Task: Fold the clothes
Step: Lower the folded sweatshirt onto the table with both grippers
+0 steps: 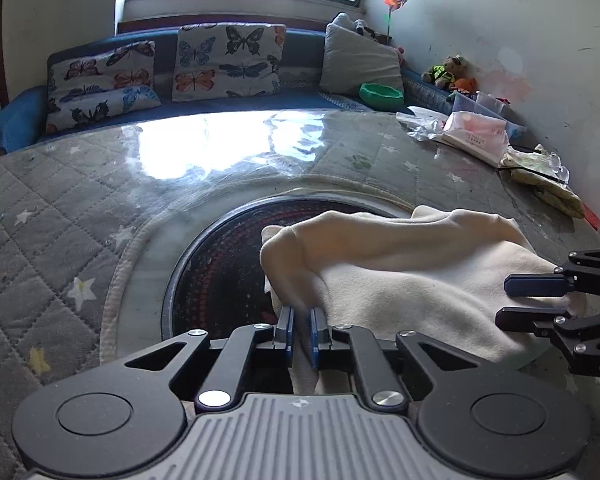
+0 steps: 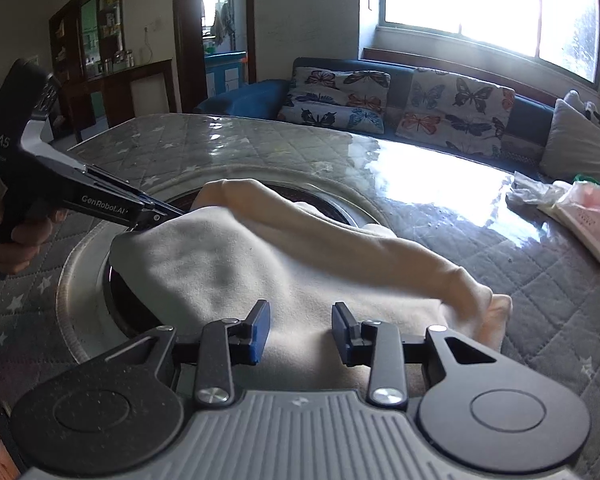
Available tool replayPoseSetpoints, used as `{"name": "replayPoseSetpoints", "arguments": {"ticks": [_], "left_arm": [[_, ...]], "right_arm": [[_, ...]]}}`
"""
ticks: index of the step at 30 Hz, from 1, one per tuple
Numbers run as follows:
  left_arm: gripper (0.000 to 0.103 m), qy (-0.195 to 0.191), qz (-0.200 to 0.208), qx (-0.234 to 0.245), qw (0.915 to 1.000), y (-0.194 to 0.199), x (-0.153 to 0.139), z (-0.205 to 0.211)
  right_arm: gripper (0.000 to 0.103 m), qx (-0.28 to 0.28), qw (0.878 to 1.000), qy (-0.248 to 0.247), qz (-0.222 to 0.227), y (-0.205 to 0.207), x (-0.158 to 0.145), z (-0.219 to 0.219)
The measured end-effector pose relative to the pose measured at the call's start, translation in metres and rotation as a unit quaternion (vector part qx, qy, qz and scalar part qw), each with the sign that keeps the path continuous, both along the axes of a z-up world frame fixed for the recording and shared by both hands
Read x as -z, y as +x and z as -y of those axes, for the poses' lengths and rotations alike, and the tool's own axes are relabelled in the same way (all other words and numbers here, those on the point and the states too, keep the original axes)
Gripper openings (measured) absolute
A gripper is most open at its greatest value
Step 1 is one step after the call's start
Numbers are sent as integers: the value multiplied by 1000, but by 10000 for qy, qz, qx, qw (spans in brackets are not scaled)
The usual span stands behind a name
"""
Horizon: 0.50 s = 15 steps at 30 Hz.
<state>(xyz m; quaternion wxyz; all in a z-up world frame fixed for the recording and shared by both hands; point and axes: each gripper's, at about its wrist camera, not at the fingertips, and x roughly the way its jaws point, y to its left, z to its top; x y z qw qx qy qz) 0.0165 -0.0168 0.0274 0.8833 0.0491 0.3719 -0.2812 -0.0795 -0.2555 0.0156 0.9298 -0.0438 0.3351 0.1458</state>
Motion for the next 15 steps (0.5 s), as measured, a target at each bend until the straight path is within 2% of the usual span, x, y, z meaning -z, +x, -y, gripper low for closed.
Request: {"name": "replayPoseSetpoints", "arguments": {"ticks": [4, 7, 10, 12, 15], "left_arm": [[3, 342, 517, -17, 9981, -9, -8, 3], [0, 685, 967, -49, 9929, -15, -15, 6], [0, 970, 1081, -32, 9894, -16, -10, 5], [0, 954, 947, -90, 9909, -13, -7, 1], [0, 337, 715, -129, 9968, -15, -19, -9]], "right_arm": [[36, 74, 10000, -18, -1, -3, 2, 4], [38, 127, 9999, -46, 11, -5, 7, 7], [38, 125, 9999, -63, 63, -7, 9, 8], [38, 134, 9998, -96, 91, -7, 7, 6], [37, 100, 9997, -116, 165, -8, 0, 3]]}}
